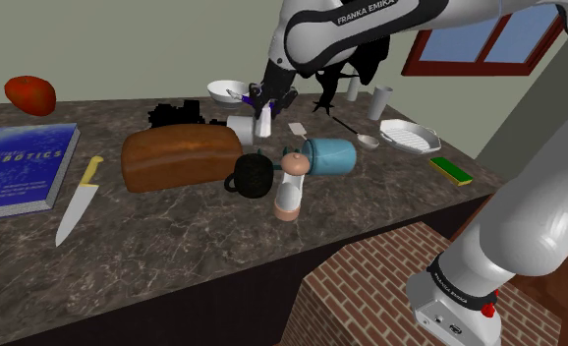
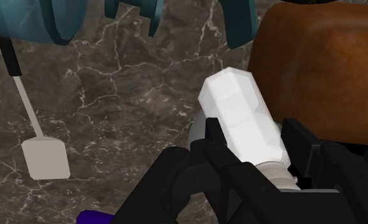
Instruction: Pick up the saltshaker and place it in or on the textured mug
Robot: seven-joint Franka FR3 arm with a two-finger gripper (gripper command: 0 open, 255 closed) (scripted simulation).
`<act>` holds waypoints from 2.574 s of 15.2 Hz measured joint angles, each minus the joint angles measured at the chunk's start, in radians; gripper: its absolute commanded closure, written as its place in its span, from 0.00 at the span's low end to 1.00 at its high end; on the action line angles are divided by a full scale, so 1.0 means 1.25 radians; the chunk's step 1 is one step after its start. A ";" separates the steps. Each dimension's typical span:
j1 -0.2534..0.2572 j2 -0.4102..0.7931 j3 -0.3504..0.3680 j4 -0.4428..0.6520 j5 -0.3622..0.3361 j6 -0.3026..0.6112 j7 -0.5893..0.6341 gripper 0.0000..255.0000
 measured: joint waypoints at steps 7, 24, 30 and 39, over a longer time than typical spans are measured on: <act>-0.001 -0.023 -0.001 0.051 0.007 -0.073 -0.006 1.00; 0.085 -0.174 0.108 -0.052 0.006 -0.121 0.189 1.00; 0.085 -0.159 0.114 -0.096 -0.002 -0.063 0.202 1.00; 0.084 -0.124 0.124 -0.157 -0.022 0.030 0.226 1.00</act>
